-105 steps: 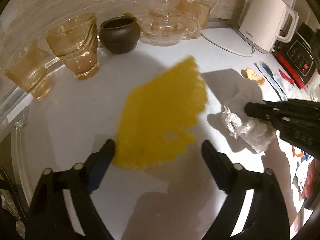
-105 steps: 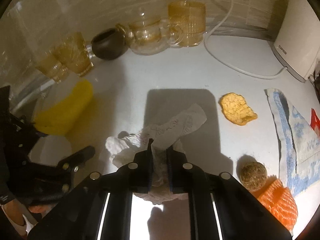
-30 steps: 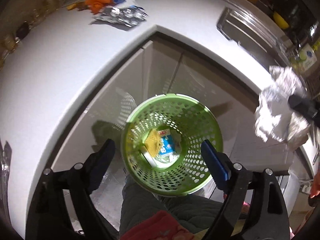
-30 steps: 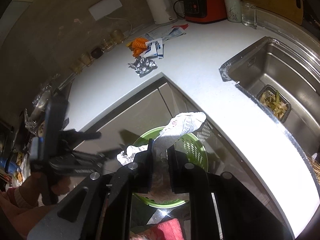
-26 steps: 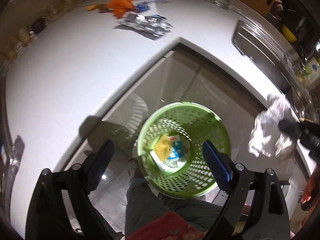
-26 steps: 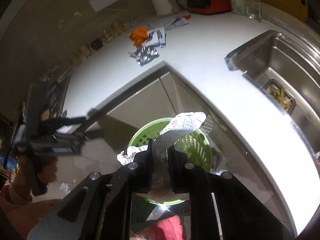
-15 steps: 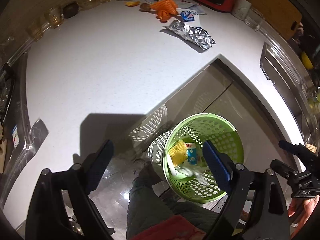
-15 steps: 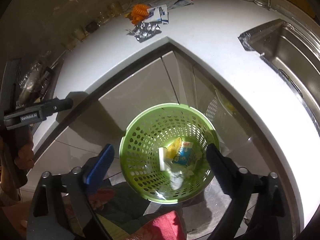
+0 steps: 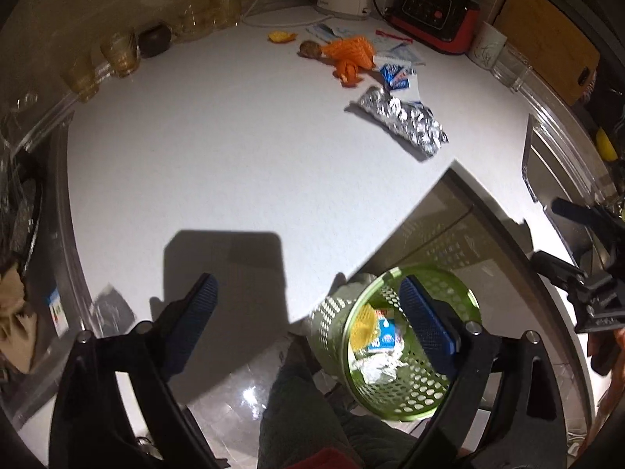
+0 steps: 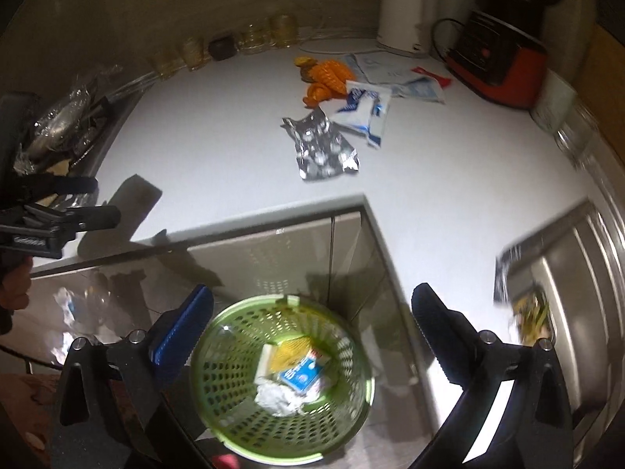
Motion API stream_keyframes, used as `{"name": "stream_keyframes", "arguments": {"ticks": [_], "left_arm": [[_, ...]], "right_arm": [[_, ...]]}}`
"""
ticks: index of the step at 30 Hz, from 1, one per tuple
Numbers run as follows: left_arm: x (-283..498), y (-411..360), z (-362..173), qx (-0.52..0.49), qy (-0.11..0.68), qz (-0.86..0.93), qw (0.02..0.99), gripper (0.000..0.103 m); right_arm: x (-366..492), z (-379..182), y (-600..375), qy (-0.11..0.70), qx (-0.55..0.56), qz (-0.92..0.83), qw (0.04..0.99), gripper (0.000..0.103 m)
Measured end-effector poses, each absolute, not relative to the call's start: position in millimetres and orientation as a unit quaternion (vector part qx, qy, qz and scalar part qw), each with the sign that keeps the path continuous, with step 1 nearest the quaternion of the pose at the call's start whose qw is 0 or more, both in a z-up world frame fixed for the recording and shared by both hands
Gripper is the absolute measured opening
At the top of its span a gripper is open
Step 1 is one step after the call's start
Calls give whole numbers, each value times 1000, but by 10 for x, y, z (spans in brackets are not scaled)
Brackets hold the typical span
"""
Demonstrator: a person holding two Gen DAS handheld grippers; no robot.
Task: Collect trash
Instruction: 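Move the right tool to the foil blister pack and grasp it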
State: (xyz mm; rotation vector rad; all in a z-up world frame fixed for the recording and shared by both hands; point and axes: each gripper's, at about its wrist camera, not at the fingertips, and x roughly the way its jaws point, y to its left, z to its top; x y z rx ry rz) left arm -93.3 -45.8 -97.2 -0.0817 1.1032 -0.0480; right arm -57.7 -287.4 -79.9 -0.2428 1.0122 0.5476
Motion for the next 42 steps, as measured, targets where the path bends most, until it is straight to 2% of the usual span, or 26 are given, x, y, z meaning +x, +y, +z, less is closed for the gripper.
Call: {"name": "stream_keyframes", "arguments": {"ticks": [12, 25, 27, 28, 31, 33, 34, 42], "left_arm": [[127, -231, -1107, 1, 525, -104, 845, 93], [663, -242, -1243, 35, 525, -132, 840, 94], [690, -249, -1246, 34, 526, -134, 839, 94], [700, -257, -1246, 33, 527, -135, 839, 94], [729, -296, -1253, 33, 528, -139, 837, 94], [744, -329, -1263, 38, 529, -142, 836, 94], [750, -344, -1266, 40, 529, -143, 836, 94], [851, -438, -1242, 47, 527, -159, 834, 94]], "right_arm": [[750, -1164, -2155, 510, -159, 288, 795, 101], [1058, -1461, -1935, 540, -187, 306, 762, 100], [1075, -1477, -1932, 542, -187, 305, 760, 97], [1087, -1484, -1928, 544, -187, 306, 759, 91], [1087, -1476, -1915, 542, -194, 302, 760, 82], [1082, -1459, -1908, 540, -197, 302, 761, 71], [1078, -1447, -1912, 539, -196, 302, 762, 61], [1056, -1386, -1931, 540, -192, 292, 766, 57]]}}
